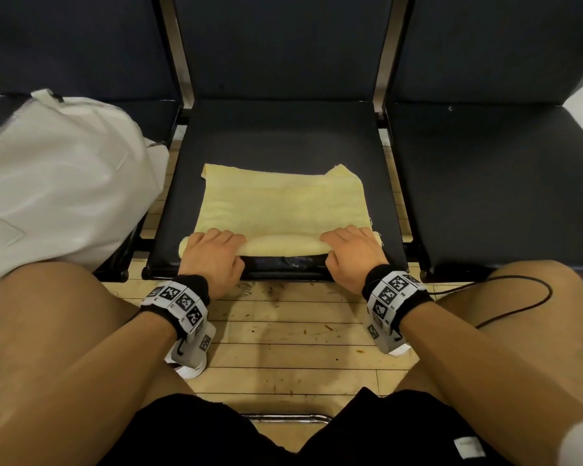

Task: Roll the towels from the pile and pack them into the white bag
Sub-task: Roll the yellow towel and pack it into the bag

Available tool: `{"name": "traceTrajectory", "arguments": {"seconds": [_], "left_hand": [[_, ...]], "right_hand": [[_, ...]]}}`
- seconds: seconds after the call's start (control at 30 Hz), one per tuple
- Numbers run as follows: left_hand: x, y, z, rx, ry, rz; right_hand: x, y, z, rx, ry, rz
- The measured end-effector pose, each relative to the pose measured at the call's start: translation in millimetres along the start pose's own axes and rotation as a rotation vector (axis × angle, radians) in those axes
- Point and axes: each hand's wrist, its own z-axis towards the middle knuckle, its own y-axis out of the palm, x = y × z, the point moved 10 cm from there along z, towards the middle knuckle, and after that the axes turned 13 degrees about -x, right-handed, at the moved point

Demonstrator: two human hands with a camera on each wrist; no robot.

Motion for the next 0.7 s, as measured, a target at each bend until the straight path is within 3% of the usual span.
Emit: {"name": "traceTrajectory", "arguments": {"seconds": [0.27,0.37,0.47,0.57,0.7], "left_hand": [[-16,-5,-2,0.007,-0.06,-0.09],[-16,-11,-5,0.067,-0.046,-0.063],[-1,-17,-6,0.137,0.069,-0.067],[13,-7,-2,0.061,0.124,-0.062],[4,-2,2,0.022,0.058,-0.073]], "right_hand": [[-1,-2,-4,-0.045,-0.014,0.07],[-2,-9,-6,0.074,-0.02,0.058],[-8,-12,-4,0.162,-0.07,-0.009],[-15,-7,-3,0.158,-0.095,-0.073],[-12,-1,-3,0.086,-0.051,-0.038]]}}
